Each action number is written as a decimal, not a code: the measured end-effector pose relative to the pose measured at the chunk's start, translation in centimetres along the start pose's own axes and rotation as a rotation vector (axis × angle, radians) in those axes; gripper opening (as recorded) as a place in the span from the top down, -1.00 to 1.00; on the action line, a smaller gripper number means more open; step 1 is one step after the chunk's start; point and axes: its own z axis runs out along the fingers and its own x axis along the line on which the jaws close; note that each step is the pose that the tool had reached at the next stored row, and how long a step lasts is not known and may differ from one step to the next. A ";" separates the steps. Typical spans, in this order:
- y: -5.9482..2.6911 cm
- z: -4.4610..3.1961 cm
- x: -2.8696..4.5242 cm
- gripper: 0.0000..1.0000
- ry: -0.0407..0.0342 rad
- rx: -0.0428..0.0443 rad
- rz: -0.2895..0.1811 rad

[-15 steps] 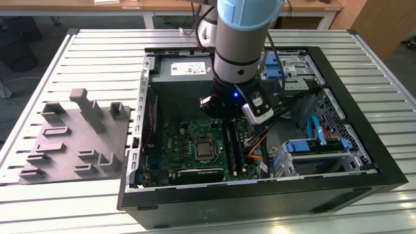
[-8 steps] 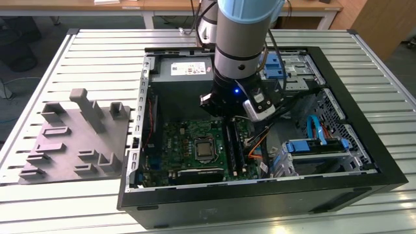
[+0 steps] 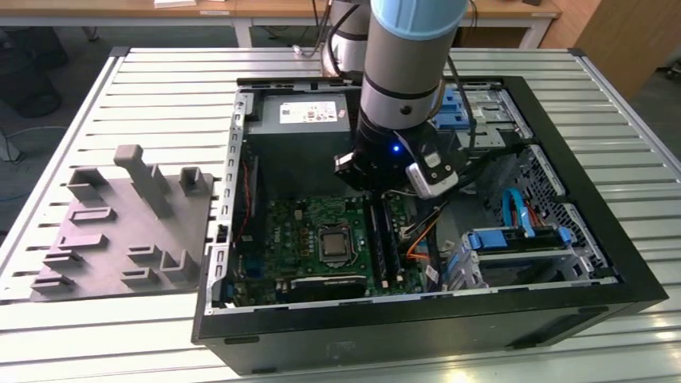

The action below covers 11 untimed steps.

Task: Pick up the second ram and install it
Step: 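Press down the second ram until it locks into place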

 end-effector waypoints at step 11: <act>0.14 0.72 -0.02 0.80 0.0060 -0.0009 -0.006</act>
